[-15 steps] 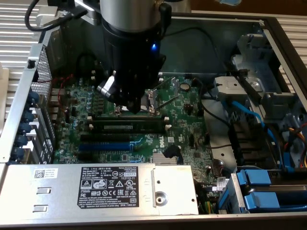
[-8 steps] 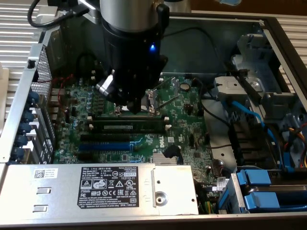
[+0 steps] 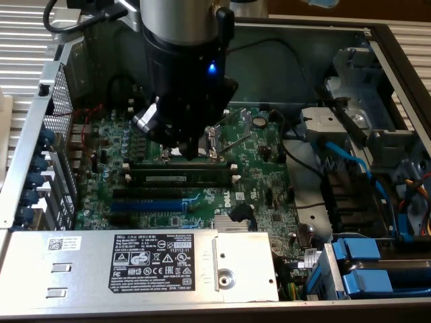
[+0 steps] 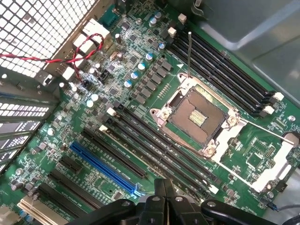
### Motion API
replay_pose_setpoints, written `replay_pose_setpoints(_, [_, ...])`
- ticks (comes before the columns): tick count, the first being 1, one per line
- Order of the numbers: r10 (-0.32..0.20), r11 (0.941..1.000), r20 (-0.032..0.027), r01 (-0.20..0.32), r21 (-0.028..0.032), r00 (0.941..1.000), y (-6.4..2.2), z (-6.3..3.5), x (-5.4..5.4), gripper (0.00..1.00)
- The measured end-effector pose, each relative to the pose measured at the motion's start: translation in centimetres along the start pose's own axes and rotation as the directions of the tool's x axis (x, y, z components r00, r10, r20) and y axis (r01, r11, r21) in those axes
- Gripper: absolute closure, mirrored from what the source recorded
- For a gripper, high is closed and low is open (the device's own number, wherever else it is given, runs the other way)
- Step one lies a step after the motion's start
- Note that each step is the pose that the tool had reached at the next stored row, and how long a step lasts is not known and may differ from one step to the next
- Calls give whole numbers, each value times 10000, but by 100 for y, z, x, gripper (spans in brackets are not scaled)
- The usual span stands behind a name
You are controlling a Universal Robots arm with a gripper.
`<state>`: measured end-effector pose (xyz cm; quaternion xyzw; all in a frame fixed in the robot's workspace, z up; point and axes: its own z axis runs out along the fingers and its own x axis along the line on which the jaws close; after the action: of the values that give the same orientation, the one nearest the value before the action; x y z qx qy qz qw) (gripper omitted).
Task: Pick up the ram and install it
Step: 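Press down the ram until it locks into place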
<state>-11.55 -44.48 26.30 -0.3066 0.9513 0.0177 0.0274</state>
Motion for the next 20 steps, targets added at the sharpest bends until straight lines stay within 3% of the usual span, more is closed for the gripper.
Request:
replay_pose_setpoints(10, [728,9973,21,-728,31,9973,0,-1,0,89])
replay_pose_setpoints(20, [1512,9885,35,-1512,67,9885,0,0,0,89])
